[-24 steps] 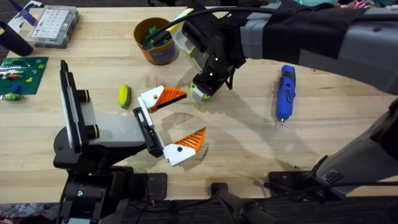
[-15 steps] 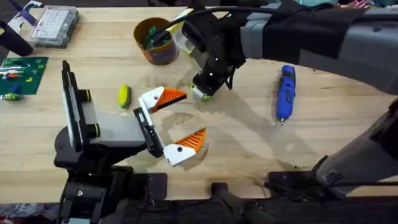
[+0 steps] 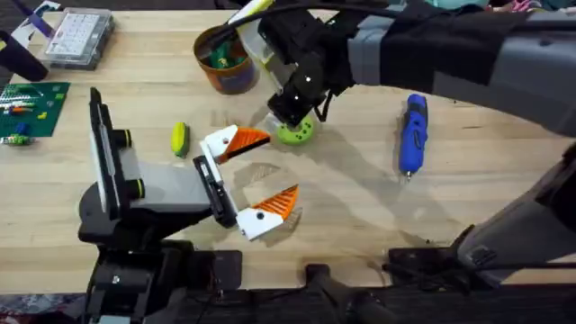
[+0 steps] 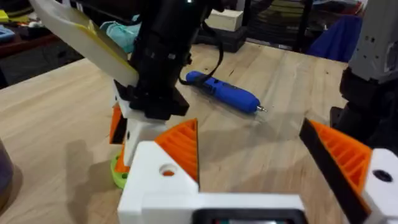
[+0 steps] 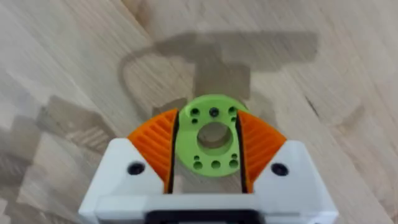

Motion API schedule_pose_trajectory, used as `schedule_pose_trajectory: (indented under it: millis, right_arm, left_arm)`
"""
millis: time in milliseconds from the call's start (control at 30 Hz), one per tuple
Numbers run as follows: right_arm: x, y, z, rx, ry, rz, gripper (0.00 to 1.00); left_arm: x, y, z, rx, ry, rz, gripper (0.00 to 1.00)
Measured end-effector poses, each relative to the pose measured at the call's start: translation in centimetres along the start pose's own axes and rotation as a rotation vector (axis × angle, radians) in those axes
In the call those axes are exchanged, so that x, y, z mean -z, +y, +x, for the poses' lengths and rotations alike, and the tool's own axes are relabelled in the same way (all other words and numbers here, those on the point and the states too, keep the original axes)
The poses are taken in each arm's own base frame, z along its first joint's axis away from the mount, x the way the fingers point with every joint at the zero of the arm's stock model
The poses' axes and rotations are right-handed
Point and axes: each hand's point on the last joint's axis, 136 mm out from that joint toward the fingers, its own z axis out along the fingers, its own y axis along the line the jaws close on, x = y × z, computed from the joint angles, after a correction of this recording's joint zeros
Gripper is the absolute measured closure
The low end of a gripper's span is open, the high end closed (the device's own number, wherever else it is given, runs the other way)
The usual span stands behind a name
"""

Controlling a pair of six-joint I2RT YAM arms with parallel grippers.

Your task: Pick up the gripper from the table and insert it into the empty holder that is missing its gripper. Then pick up a screw, insert it into the mounting hole, and use the screwdriver to tighten it. Finally, clean up the table by picking up the vegetable and placing it into the bucket.

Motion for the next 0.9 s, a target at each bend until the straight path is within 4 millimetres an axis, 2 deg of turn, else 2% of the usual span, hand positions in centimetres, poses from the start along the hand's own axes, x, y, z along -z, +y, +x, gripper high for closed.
schedule_pose_trajectory:
  millis: [200,467,900]
  right_arm:
    - [-0.2,-0.1,-0.7,0.001,-0.026,0.003,0.475]
    - [-2.9,0.0,0.6,-0.001,0.038,-0.005,0.475]
    - [-3.0,0.0,0.3,-0.001,0.025,-0.003,0.475]
  left_arm:
    - [0.0,0.0,0.0,0.0,0.0,0.0,0.011]
    - [0.0,0.0,0.0,0.0,0.0,0.0,0.011]
    - [0.0,0.0,0.0,0.0,0.0,0.0,0.011]
